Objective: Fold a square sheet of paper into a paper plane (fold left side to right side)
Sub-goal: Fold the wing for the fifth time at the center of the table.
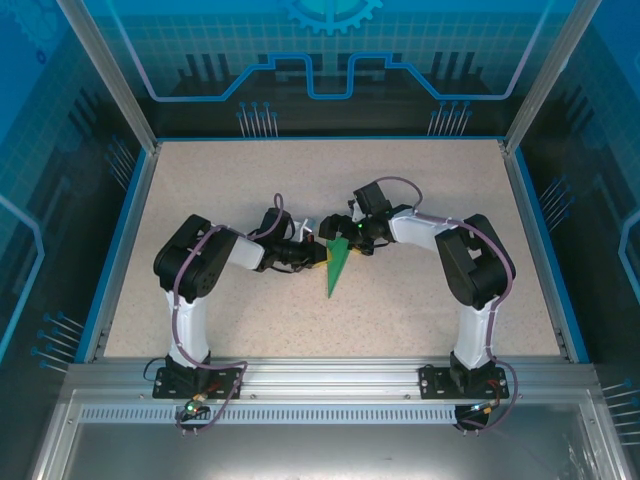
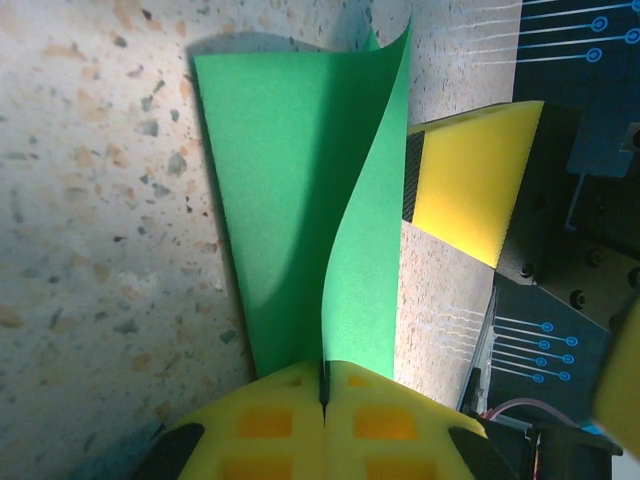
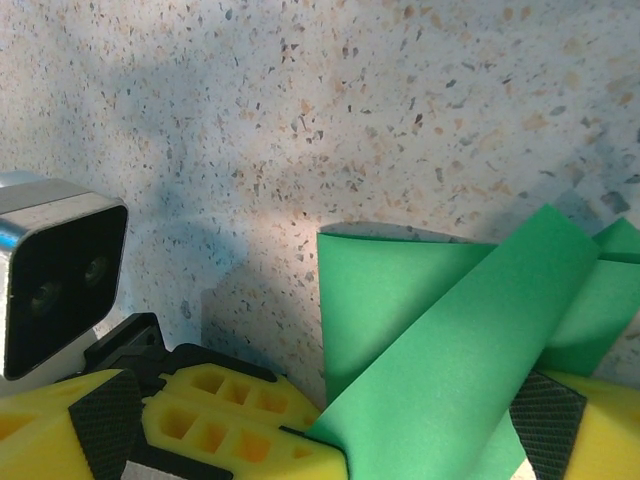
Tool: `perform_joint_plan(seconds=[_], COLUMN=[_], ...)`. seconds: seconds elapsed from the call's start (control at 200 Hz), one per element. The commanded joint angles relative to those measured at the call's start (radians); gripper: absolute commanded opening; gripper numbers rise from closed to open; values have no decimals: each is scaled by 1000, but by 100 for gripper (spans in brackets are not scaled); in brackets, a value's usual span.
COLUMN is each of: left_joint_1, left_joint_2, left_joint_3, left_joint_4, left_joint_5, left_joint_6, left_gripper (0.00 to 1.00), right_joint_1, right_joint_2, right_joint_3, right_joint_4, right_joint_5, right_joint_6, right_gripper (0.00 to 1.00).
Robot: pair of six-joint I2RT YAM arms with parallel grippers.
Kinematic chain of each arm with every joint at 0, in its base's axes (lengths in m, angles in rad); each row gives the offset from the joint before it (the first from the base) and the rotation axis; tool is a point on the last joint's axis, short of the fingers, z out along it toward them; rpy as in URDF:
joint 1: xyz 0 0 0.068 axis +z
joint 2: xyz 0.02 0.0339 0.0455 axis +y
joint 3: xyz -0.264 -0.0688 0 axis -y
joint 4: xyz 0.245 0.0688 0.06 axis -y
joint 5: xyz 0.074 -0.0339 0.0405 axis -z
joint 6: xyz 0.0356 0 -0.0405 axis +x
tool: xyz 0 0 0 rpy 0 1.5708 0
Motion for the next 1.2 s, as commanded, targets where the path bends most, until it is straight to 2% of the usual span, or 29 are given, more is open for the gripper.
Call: perform_joint_plan(seconds=[0.0,0.45,0.505,0.605,0.8,1.195], left_joint_1=[7,7,7,7,7,6], left_joint_2=[42,68,69,71,79,101], left_joint_3=[27,45,47,50,63,94], left_joint_4=[-61,-111,-112,-114,-127,-166], left_joint_5=[-13,-31,-31,-31,-26,-18], left_joint_6=[50,63,63,65,72,96], left_gripper=[0,0,0,0,0,0], right_joint_1=[11,-17,-18,-18,-17,3], right_joint_2=[28,-140,-150,-141,-76,23], right_joint_3=[10,-45,-56,-61,-34,58], right_joint_4=[-42,-55,-54,-59,-31,-103], right_joint_5=[-3,70,68,55,1,2], right_joint_6=[-16,-34,-29,-29,-15,-33], right_gripper=[99,98,92,72,42,41])
